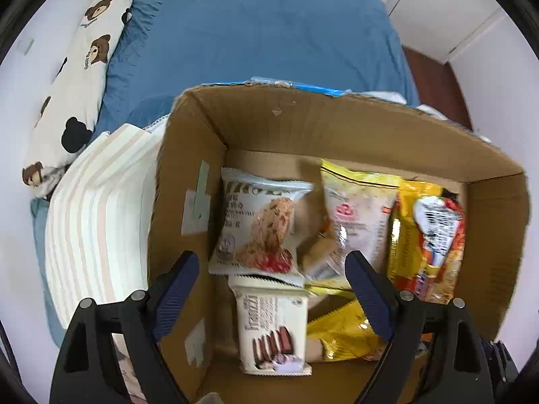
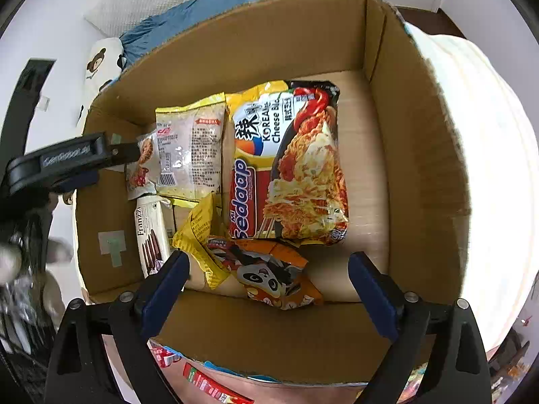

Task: Organize snacks
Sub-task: 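Lower both packs into the box and open both tools, then grasp the clear candy bag with the left tool while the right tool grasps the orange Cuicuijiao bag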

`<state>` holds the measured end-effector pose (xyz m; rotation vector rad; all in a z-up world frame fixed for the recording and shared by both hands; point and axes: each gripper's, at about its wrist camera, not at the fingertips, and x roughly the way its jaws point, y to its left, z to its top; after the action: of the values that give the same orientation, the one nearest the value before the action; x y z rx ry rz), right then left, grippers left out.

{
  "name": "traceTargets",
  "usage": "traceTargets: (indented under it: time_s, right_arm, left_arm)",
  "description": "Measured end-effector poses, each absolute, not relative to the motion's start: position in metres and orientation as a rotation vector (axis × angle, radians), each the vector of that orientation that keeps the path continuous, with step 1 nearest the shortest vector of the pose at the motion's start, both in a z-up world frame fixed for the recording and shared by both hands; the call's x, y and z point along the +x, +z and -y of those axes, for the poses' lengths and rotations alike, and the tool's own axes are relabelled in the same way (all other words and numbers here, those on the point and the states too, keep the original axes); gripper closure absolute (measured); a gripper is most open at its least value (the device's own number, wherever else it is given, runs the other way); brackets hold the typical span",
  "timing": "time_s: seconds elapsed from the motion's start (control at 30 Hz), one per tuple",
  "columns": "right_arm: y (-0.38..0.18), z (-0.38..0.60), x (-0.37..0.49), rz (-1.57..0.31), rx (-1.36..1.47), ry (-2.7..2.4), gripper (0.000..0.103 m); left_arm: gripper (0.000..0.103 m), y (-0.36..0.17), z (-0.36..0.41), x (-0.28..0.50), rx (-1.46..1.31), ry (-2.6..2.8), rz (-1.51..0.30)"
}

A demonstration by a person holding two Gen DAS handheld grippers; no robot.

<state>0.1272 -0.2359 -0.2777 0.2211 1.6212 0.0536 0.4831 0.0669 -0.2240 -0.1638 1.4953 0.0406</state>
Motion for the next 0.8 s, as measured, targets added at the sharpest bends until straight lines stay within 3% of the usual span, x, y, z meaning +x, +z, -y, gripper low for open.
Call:
traceTargets:
  time_s: [0.8]
  right_arm:
    - [-0.16, 0.23, 0.04, -1.317, 0.234, 0.116, 0.005]
  left_arm:
    - [0.014, -0.078, -0.053, 0.293, -0.189, 0.013, -1.116]
